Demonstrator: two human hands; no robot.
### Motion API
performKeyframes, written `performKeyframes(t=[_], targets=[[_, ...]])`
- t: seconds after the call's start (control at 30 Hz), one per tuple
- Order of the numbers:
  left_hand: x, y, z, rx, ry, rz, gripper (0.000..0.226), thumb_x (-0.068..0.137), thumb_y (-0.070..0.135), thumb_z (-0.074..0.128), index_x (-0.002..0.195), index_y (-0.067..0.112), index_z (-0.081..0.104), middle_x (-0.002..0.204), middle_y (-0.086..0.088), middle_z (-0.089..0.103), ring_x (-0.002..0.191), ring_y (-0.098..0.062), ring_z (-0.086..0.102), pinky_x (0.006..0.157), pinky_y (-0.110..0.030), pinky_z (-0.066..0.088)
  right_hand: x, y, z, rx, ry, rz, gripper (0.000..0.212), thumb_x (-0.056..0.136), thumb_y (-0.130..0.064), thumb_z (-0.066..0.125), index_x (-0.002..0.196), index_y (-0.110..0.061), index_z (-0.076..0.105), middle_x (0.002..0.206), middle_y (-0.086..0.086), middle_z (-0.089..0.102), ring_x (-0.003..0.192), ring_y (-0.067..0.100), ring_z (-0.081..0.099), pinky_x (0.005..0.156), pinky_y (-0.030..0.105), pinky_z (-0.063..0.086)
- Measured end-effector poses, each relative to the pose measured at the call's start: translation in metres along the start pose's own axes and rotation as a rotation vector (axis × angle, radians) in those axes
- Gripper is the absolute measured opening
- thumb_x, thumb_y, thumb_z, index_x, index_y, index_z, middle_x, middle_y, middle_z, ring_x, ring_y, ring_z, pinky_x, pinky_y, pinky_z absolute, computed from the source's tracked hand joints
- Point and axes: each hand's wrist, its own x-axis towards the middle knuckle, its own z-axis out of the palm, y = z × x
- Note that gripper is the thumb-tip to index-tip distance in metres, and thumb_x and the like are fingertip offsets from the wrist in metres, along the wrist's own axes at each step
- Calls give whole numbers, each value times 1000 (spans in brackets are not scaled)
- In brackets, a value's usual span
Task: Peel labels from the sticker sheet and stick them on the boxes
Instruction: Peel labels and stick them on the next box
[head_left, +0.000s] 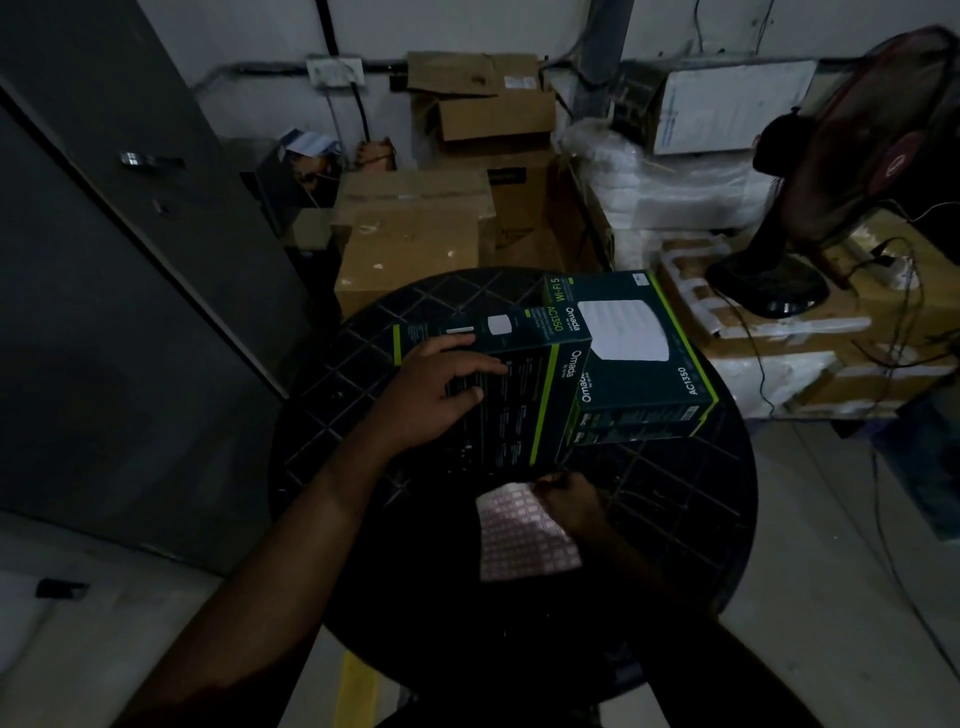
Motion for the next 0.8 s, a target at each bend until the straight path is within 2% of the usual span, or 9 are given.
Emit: performKeyframes(t=[0.07,0.13,0.2,0.27,0.37,0.47,0.6,0.7,0.8], targets=[[-2,1,1,6,1,7,41,89,15,67,119,43,65,142,10,46,142,-10,31,113,-46,34,3,12,-2,-192,-28,7,22,99,-21,57,97,-10,75,104,12,72,102,28,66,96,33,50],[-4,-1,1,19,-10,21,43,87,15,67,118,45,65,140,13,48,143,-8,29,114,-46,31,2,20,-9,-256,-35,17,25,98,-24,55,113,-14,72,118,13,70,114,31,63,99,33,48],[-3,-4,0,16,-28,40,44,84,11,67,115,43,66,134,15,56,142,-5,30,114,-45,29,2,22,-15,-268,35,58,21,94,-29,58,108,-26,73,117,11,68,116,31,61,101,38,49],[-1,-5,-1,3,-23,70,40,81,7,66,110,35,69,124,20,62,139,-5,34,113,-42,31,1,19,-19,-178,155,56,12,93,-28,62,91,-30,73,110,8,71,112,30,64,98,36,49],[3,-3,-3,-8,12,110,32,78,8,65,104,25,72,118,16,65,134,-11,42,110,-39,34,-15,-3,-25,-73,215,-142,14,95,-13,61,91,-22,72,99,0,75,96,17,68,84,24,48],[4,-2,-3,-20,37,112,32,78,8,65,106,23,71,120,9,64,132,-11,45,107,-33,35,-42,-37,-25,92,225,-338,16,96,-17,61,87,-26,69,89,-9,72,82,4,65,78,23,48],[0,1,0,-24,70,86,38,80,1,67,112,22,67,125,6,56,127,-6,47,103,-17,34,-72,-90,-29,183,280,-685,13,98,-15,57,91,-17,68,79,6,67,73,20,61,66,21,47],[0,1,2,17,97,85,36,81,0,64,113,17,67,124,3,57,125,-7,49,102,-13,33,-80,-130,-44,199,327,-800,11,98,-16,59,95,-13,69,83,4,69,75,16,62,66,20,48],[1,1,3,58,124,94,37,83,2,63,116,16,67,124,4,57,121,-6,51,102,-12,35,-74,-156,-57,149,357,-860,9,97,-19,63,99,-15,71,91,-2,71,82,12,66,71,28,54]])
